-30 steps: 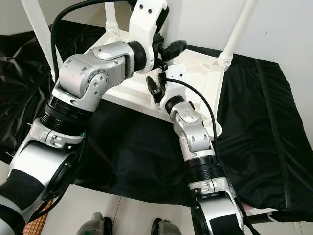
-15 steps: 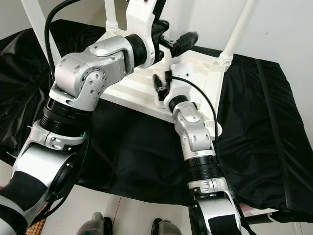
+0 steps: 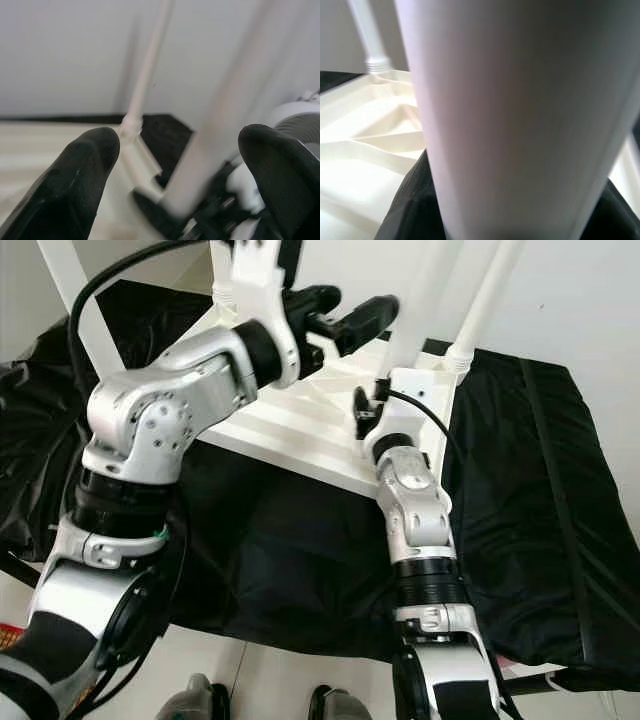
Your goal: Building children table
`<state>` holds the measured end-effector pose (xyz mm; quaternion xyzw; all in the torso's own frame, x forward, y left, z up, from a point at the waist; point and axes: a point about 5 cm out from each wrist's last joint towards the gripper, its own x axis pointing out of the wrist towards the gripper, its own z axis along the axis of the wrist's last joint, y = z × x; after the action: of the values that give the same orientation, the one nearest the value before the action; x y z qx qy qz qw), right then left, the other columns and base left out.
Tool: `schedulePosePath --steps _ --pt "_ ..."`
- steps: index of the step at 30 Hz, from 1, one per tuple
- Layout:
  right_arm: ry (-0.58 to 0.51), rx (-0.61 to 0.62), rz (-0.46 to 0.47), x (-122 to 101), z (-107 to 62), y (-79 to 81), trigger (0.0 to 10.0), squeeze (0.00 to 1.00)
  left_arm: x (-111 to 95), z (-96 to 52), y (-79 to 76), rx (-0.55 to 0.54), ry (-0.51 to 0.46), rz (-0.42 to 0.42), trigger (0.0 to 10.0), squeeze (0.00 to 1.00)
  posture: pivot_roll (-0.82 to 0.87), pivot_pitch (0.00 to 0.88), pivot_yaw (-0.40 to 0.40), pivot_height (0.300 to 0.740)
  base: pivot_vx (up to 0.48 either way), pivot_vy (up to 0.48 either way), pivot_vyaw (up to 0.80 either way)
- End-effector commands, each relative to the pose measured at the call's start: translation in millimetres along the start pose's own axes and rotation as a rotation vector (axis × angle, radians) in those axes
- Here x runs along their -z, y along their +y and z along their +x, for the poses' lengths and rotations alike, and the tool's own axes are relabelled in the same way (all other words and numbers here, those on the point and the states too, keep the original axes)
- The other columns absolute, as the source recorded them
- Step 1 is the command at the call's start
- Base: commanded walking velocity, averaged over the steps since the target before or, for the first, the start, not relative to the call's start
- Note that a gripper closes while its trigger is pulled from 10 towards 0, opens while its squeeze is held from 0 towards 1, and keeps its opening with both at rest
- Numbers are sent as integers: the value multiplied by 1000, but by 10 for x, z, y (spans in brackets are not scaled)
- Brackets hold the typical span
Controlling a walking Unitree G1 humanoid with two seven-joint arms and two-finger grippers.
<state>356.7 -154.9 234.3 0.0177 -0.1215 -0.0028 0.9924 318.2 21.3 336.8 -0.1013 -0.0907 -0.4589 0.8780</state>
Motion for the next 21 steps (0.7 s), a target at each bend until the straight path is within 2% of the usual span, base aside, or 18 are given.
schedulePosePath --steps 1,4,6,11,15,21 --pt "-23 29 -19 -25 -32 -72 10000 0 28 -10 -55 68 9 11 10000 0 49 141 -48 740 0 0 0" --pt "-21 44 -34 -5 -65 -118 10000 0 106 -52 -9 43 6 16 10000 0 45 138 -46 740 0 0 0" --pt "-33 67 -92 41 -175 -224 10000 0 352 -169 116 -44 19 45 10000 0 36 132 -45 740 0 0 0" --pt "-47 87 -97 66 -273 -317 10000 0 556 -254 178 -112 60 46 10000 0 27 126 -41 740 0 0 0" --pt "-55 118 -118 83 -356 -411 10000 0 760 -336 254 -184 108 85 10000 0 24 120 -40 740 0 0 0" --pt "-52 171 -128 118 -446 -496 10000 0 911 -395 275 -211 142 111 10000 0 20 111 -36 740 0 0 0"
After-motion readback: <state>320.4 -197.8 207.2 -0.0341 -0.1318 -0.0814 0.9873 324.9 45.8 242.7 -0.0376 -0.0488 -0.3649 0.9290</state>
